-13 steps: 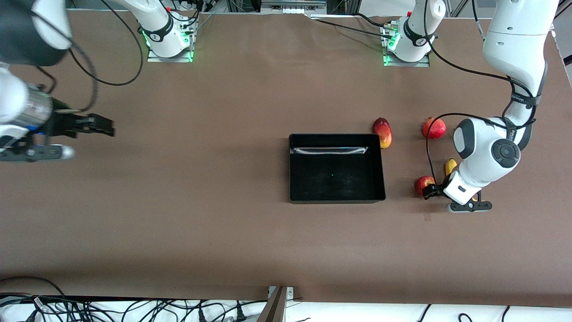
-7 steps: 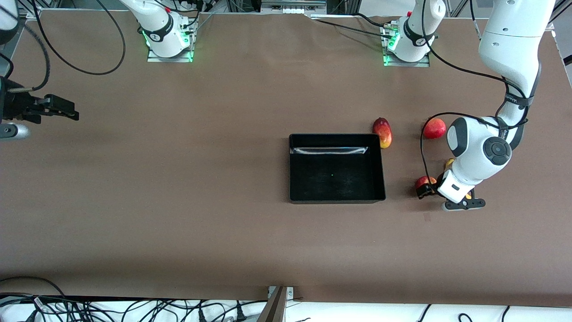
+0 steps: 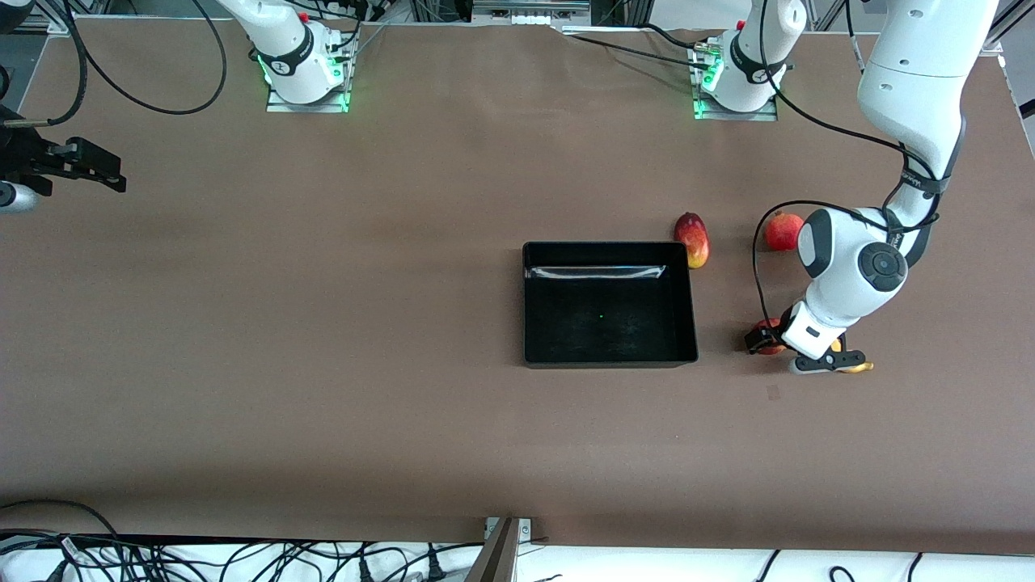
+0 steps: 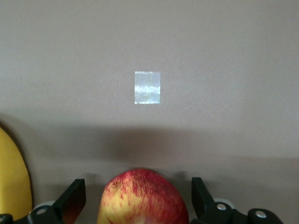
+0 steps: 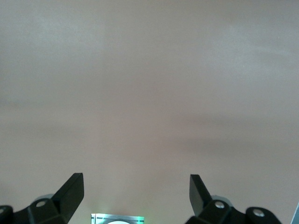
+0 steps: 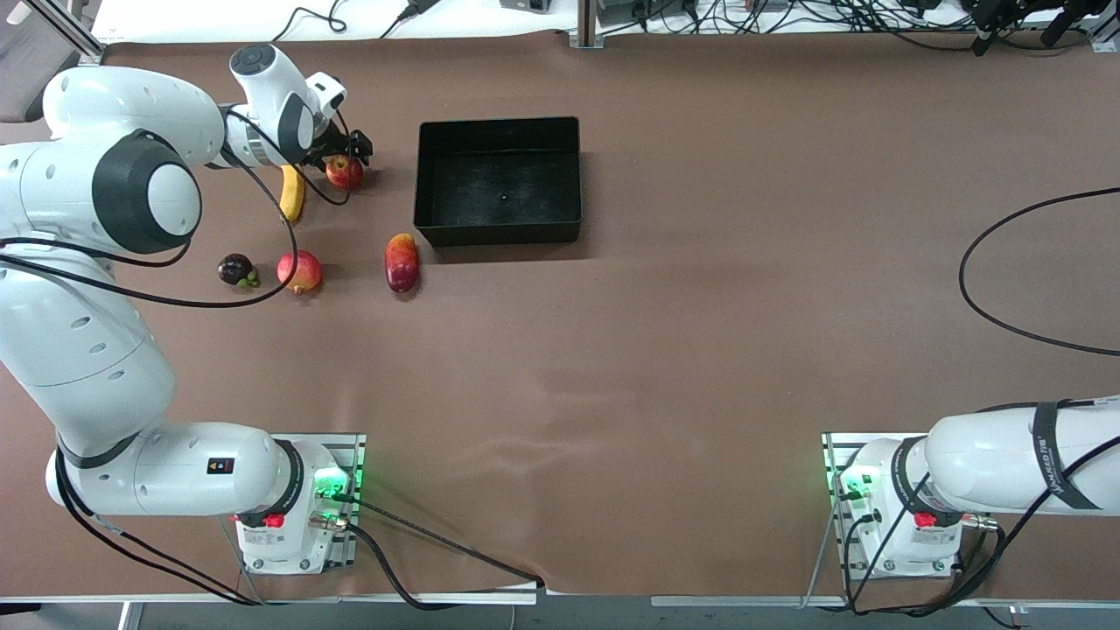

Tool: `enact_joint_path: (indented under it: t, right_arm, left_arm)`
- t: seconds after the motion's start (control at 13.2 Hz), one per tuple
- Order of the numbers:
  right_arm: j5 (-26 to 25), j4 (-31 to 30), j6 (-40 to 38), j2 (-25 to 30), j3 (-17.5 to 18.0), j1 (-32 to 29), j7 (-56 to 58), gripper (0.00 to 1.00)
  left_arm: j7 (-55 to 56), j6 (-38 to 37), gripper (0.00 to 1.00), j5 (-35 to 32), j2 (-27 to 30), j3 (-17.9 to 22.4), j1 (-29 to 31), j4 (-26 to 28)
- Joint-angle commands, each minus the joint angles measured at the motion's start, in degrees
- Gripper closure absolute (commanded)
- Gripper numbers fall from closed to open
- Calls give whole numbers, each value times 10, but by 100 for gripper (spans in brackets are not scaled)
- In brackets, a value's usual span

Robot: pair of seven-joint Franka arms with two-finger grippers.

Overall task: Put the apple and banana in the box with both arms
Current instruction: 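Lift the apple with the left gripper and carry it over the box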

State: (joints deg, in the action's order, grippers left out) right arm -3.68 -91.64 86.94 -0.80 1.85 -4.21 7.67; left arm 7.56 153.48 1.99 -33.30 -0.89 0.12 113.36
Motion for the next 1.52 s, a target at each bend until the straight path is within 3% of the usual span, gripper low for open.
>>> enact_joint_path:
  t: [0.0,0.08,0.3,0.38,0.46,0.61,0.84,1.06,1.44]
  right_arm:
    - [-14,56,-20,-27,10,-6,1,0]
    - [-13,60,-22,-27,11,-5,1,0]
    - [26,58,-31,-27,8,-11,-6,0]
    - [31,58,-26,-27,4,-11,-6,0]
    - [40,58,-17,-28,3,-11,-6,0]
    - [48,58,-11,-28,0,-12,-5,0]
    - [32,58,-12,-25,3,-6,-4,0]
    - [31,58,-12,-25,3,-7,-4,0]
    - [31,58,-12,-25,3,-6,-4,0]
  left_arm:
    - [4,10,1,9,4,-2,0,13]
    - [4,10,12,9,5,-2,0,13]
    - [4,10,78,7,4,-2,0,13]
    - [1,10,94,7,4,-2,0,14]
    - [-2,9,100,7,5,-2,0,13]
    - [-1,-5,100,7,23,-2,-3,13]
    - [17,-113,100,8,95,-2,-27,5]
    - [103,-179,100,8,139,-14,-63,-2]
    - [197,-199,100,-2,157,-16,-157,5]
